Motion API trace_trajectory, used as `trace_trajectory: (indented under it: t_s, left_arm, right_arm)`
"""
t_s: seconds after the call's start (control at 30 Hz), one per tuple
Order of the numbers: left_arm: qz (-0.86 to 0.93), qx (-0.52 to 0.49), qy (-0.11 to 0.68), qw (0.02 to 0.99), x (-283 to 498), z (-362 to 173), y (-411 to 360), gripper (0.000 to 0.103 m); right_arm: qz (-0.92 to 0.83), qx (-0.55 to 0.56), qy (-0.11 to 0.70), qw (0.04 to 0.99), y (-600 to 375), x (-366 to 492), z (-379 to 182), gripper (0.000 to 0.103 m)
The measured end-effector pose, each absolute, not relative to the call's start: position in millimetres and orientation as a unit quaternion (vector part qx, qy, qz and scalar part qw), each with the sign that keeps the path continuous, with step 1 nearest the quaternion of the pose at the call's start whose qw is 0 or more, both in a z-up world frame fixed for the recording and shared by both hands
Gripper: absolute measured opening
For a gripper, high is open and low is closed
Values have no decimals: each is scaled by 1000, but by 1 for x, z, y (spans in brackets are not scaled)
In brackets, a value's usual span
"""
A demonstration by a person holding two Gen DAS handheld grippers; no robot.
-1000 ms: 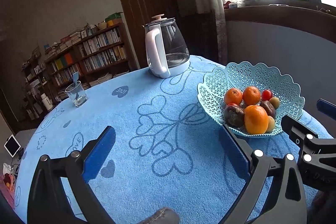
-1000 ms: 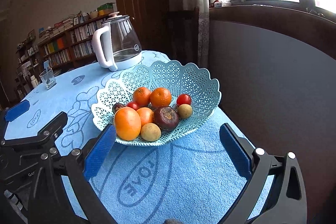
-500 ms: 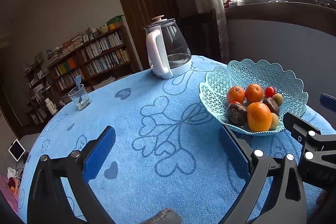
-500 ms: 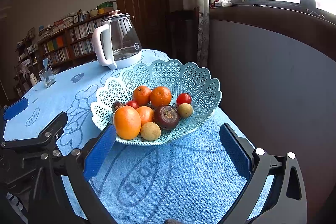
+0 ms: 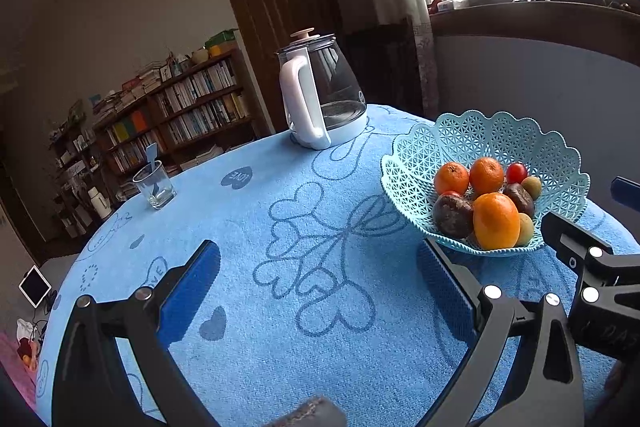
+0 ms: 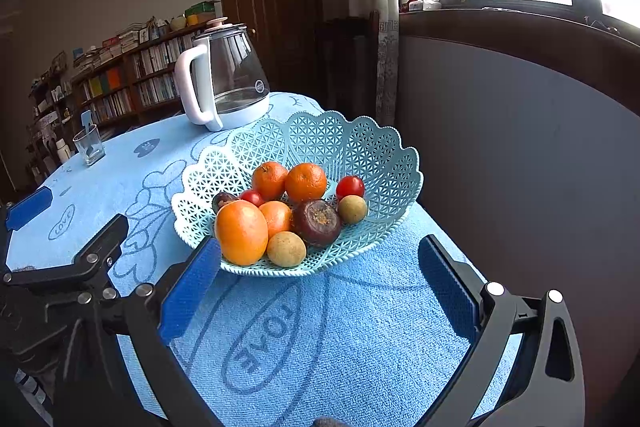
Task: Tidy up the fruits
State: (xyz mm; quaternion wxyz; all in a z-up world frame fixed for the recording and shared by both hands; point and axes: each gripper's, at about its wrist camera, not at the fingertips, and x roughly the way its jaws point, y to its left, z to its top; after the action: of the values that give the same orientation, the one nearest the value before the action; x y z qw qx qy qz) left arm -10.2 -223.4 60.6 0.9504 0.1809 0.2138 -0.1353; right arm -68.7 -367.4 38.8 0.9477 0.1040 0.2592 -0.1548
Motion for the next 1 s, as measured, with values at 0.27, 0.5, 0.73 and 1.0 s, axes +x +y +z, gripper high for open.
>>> trace_trajectory:
  t_s: [0.27,0.5,0.73,1.0]
  left_arm:
    - [-135,182,214,950,-11,60,-224,97]
    - [-137,182,219,949,-9,59,-223,97]
    - [-136,184,216,949,-9,58,-224,97]
    - [-137,185,221,948,-9,57,-223,97]
  right_arm:
    - [-155,104,260,948,-367,-69,39,100]
    - [-155,104,260,947,-367,-69,39,100]
    - [-155,104,260,947,-367,-68,39,100]
    - [-155,104,262,947,-368,-68,38,100]
